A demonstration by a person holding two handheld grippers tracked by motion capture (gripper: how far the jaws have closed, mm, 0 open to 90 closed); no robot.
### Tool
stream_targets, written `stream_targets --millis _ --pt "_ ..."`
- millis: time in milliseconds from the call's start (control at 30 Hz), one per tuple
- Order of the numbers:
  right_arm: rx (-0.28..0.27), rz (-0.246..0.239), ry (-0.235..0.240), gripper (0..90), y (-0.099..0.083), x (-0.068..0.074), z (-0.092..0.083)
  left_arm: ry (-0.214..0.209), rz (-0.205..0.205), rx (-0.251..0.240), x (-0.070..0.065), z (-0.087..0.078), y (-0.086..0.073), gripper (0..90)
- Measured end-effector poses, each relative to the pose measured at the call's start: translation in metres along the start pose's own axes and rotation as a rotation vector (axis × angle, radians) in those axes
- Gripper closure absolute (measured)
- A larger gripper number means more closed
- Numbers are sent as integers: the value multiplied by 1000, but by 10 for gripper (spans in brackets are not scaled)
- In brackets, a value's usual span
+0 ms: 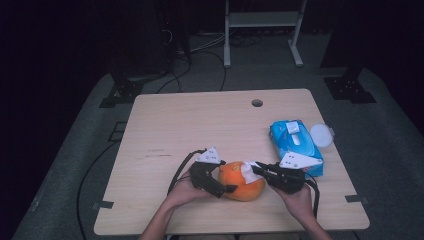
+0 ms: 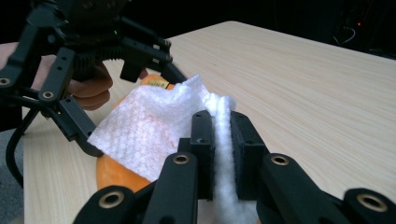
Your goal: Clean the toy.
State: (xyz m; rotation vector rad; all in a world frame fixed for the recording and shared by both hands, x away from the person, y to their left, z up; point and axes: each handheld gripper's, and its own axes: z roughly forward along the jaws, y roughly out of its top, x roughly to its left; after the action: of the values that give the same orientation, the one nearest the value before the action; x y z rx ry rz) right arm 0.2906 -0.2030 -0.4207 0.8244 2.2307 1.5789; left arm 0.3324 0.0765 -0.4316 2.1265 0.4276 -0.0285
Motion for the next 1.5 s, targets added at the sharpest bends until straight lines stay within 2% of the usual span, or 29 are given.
stream_targets --millis 100,233,267,367,400,533,633,700,767,867,967,1033,1100,1200,1267,1333,1367,1500 --pt "4 0 -14 803 -2 -1 -2 -19 29 -17 1 0 -1 51" --pt "7 5 -25 803 -4 -4 -5 -38 -11 1 5 8 -4 28" --pt "8 6 -26 803 -4 -4 -5 -36 -3 -3 4 8 -4 36" --pt "1 7 -30 803 -4 -4 -6 -30 21 -41 1 -1 0 241" --pt "-9 15 -32 803 -3 -4 -7 -27 30 -56 -2 -4 3 281" --pt "-39 36 -23 803 -1 -6 -10 22 79 -111 -13 -23 17 337" --pt "-41 32 -13 803 1 -4 -8 72 121 -82 -19 -30 23 345" --pt "-41 25 -13 803 4 -1 -7 86 117 -55 -18 -31 22 354" --pt "-62 15 -8 803 9 4 -9 84 112 -43 -18 -29 21 359" --pt "-101 -15 27 802 22 15 -10 88 132 3 -22 -20 23 359" --pt "-95 -73 49 802 30 29 -3 70 138 -6 -27 -17 26 359" --pt "-90 -88 44 802 28 29 0 84 142 -7 -30 -19 27 358" --pt "-77 -58 34 802 24 23 -1 92 146 4 -29 -20 26 355" --pt "-55 -15 18 802 12 14 0 92 139 12 -27 -12 22 331" --pt "-45 -3 16 803 6 12 2 89 137 11 -27 -9 21 272" --pt "-38 5 12 803 3 12 2 88 139 -1 -25 -9 20 174" --pt "-36 1 5 803 2 12 2 79 123 -18 -24 -10 20 128" --pt "-32 2 -1 803 -2 11 1 50 69 -30 -11 -16 14 28"
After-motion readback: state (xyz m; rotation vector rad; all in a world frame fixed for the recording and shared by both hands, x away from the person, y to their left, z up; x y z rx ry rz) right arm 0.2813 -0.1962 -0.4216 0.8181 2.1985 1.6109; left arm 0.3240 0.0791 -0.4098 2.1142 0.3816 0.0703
